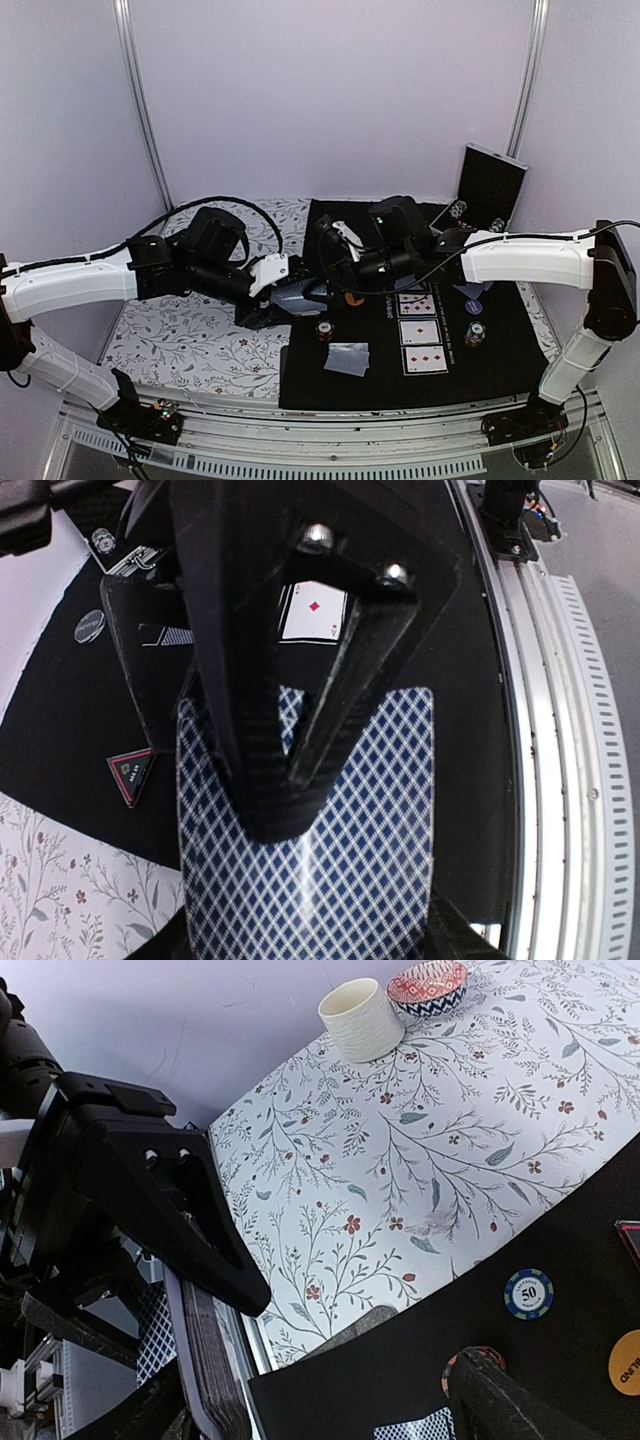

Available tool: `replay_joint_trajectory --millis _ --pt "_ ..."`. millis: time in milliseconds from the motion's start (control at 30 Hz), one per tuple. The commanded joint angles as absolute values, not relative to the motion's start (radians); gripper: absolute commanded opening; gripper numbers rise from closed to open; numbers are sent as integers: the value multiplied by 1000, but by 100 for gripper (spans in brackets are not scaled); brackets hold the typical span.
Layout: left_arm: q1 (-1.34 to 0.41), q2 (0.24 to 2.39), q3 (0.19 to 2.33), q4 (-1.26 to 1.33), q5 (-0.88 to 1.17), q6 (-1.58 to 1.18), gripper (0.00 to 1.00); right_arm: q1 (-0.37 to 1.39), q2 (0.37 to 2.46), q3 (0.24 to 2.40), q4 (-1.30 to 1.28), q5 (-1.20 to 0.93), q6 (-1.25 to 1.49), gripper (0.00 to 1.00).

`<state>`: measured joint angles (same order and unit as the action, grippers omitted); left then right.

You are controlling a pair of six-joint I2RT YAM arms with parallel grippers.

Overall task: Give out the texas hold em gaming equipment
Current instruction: Pick up the poker card from the face-down deck piles.

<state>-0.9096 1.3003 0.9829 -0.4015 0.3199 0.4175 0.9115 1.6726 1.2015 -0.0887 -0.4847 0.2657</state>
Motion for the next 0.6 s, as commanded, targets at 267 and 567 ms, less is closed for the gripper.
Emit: replay_joint_trajectory --millis 267,567 --pt "-920 1276 1008 -374 307 414 54 917 1614 1200 -165 -459 250 66" --pt "-921 1282 1005 -374 297 417 54 917 1591 1201 -184 -474 235 40"
